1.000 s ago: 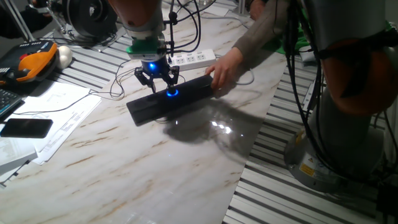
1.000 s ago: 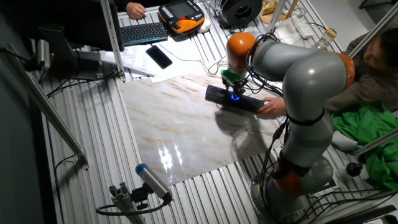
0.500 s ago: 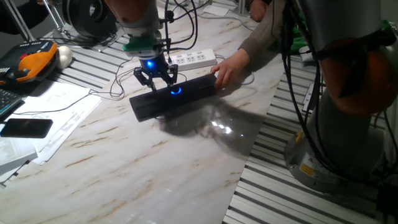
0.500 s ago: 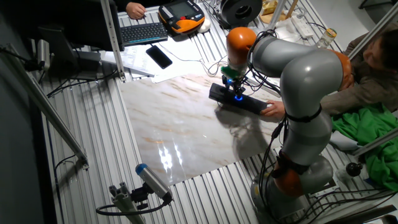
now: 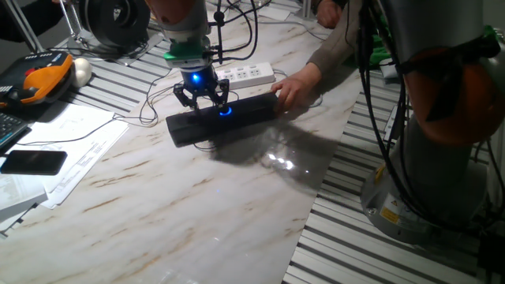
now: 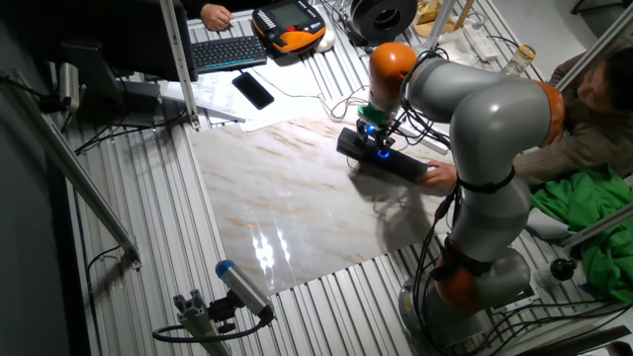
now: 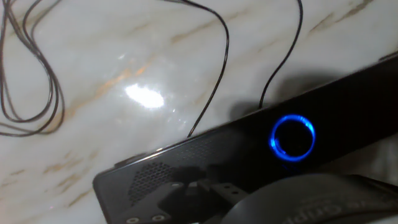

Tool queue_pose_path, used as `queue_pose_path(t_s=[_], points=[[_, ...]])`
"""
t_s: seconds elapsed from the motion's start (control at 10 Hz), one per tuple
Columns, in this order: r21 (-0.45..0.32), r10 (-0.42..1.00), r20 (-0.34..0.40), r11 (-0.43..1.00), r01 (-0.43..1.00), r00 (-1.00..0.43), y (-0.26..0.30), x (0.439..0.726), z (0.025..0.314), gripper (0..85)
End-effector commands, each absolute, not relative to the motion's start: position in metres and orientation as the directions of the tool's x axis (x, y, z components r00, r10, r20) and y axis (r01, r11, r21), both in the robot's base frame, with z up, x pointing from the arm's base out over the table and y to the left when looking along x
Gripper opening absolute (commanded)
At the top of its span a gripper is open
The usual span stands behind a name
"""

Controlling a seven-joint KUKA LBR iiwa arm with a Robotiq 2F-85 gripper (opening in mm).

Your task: Turn the knob to decrease the volume of the speaker

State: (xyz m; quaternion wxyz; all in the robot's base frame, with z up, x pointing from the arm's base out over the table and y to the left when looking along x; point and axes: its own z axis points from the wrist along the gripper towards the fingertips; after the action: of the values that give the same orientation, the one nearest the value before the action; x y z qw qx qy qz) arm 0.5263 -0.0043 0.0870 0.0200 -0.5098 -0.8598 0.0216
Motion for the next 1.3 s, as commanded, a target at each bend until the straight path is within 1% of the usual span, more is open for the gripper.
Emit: queue_pose_path(t_s=[0.0, 0.2, 0.4, 1.0, 1.2], points=[[-0.056, 0.87, 0.021, 0.493, 0.868, -0.493, -0.014, 0.526, 0.087, 51.0], [-0.057, 0.866, 0.045, 0.501, 0.864, -0.499, -0.028, 0.526, 0.093, 51.0], [-0.062, 0.86, 0.039, 0.511, 0.857, -0.509, -0.033, 0.522, 0.097, 51.0], [-0.049, 0.847, 0.043, 0.531, 0.846, -0.529, -0.041, 0.518, 0.091, 51.0], [-0.05, 0.847, 0.038, 0.532, 0.845, -0.531, -0.041, 0.519, 0.083, 51.0]])
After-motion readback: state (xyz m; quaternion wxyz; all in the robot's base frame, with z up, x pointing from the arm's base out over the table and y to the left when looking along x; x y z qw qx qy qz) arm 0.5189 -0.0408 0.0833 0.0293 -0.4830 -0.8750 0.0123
